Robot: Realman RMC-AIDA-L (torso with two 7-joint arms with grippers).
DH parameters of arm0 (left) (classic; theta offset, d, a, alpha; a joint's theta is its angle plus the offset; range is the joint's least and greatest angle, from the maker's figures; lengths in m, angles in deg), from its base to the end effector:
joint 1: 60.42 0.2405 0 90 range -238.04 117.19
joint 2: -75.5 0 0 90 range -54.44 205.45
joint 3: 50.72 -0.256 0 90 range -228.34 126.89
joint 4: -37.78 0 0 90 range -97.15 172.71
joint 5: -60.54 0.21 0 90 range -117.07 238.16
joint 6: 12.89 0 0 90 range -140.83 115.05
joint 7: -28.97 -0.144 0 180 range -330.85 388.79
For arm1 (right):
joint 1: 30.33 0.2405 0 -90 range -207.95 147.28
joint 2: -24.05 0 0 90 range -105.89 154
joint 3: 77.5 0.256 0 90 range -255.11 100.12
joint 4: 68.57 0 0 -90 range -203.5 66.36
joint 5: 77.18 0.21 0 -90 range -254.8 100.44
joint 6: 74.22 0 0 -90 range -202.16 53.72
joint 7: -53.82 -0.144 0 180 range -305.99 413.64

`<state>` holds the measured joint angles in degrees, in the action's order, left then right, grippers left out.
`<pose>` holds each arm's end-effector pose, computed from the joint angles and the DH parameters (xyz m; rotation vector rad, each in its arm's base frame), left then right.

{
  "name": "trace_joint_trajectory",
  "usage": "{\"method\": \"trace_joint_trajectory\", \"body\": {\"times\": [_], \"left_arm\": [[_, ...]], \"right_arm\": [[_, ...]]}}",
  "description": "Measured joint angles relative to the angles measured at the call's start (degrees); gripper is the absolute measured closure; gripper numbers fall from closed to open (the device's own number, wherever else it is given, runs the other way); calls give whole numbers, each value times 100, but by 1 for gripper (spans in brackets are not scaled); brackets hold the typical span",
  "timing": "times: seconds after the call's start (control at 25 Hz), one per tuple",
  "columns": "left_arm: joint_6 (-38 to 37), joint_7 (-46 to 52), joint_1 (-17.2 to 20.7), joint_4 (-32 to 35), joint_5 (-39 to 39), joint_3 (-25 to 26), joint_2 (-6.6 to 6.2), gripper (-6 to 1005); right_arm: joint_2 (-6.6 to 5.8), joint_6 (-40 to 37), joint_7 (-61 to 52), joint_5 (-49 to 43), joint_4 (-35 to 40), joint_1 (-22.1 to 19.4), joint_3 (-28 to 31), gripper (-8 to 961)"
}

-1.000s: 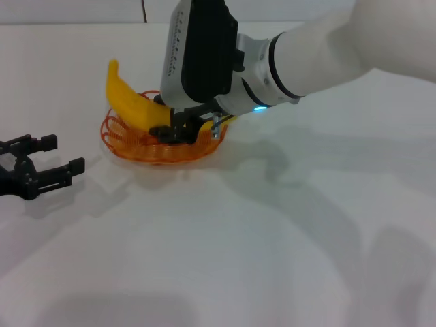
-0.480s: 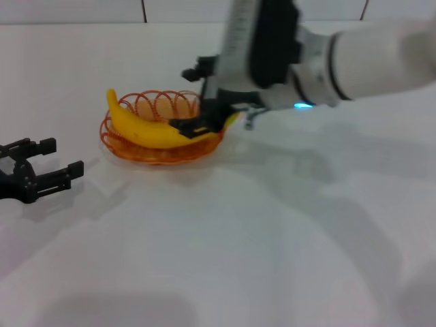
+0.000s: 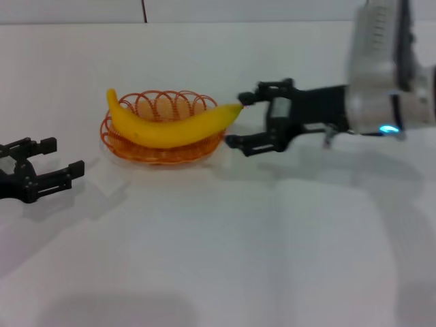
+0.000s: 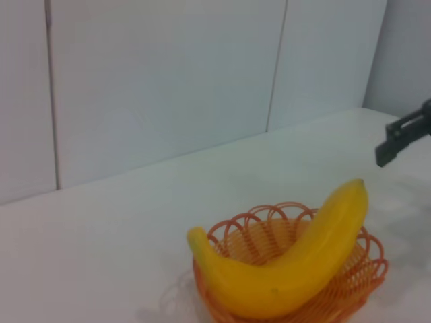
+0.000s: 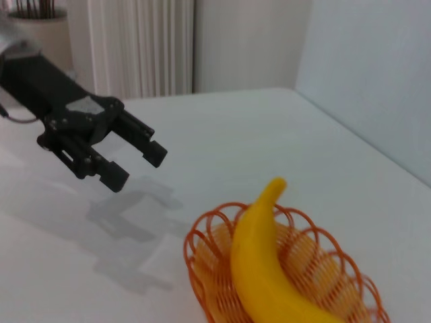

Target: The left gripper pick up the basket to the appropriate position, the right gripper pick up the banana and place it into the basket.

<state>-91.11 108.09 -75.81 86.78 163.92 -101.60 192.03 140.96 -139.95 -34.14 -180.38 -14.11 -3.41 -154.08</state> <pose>-0.3192 0.3058 0.0397 -2.4819 -0.6356 -0.4979 0.2138 0.3618 -0.0263 -2.7513 0.3040 0.3335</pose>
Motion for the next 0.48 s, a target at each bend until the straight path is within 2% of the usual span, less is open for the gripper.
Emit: {"method": "trace_joint_trajectory", "body": {"times": [0.24,0.48], "left_arm": [[0,-167,-58,-147,-49,-1,11,225],[0,-185,-59,-153,-50,1,11,225]], "right_arm": [[-46,-708,1011,164,-1144,15,1384,102],[-102,-766,1274,139,-1497,-118,1624,102]]}}
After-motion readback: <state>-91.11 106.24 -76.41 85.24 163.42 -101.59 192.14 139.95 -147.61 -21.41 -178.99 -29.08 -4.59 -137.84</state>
